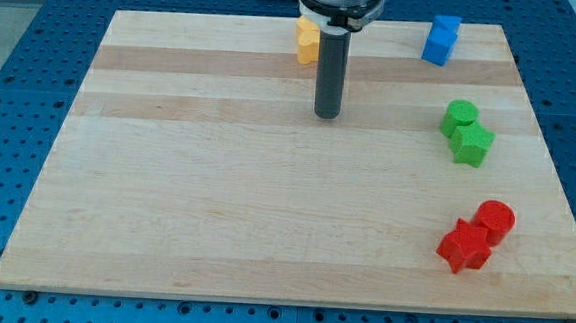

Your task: Separate the yellow hexagon and the yellow heart

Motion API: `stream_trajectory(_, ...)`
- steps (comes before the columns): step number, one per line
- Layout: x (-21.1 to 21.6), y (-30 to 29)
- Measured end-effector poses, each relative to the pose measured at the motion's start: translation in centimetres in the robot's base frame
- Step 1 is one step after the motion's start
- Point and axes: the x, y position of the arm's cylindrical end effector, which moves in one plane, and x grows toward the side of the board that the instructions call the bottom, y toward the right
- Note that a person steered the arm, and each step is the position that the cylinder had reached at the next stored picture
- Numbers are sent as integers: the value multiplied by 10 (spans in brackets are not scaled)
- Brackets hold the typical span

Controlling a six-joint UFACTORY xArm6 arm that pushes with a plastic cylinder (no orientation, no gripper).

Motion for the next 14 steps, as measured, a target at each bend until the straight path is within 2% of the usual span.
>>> stream_trajectory(5, -7, -5)
stream_trajectory(7, -81, 5)
stream_trajectory(10, -144, 17)
stream_trajectory(11, -144, 15)
stream_trajectory(13, -144, -54)
stream_trajectory(14, -150, -30)
